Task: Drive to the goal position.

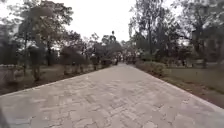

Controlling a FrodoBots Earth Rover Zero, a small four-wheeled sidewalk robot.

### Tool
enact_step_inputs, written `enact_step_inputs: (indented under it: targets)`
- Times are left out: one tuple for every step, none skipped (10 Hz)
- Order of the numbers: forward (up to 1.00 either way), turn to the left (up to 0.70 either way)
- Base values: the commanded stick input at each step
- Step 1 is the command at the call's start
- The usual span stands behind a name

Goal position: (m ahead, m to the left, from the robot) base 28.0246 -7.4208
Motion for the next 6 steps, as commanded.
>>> enact_step_inputs:
  targets:
    - [0.70,0.00]
    - [0.70,0.00]
    - [0.70,0.00]
    - [0.70,-0.10]
    - [0.70,-0.24]
    - [0.70,-0.25]
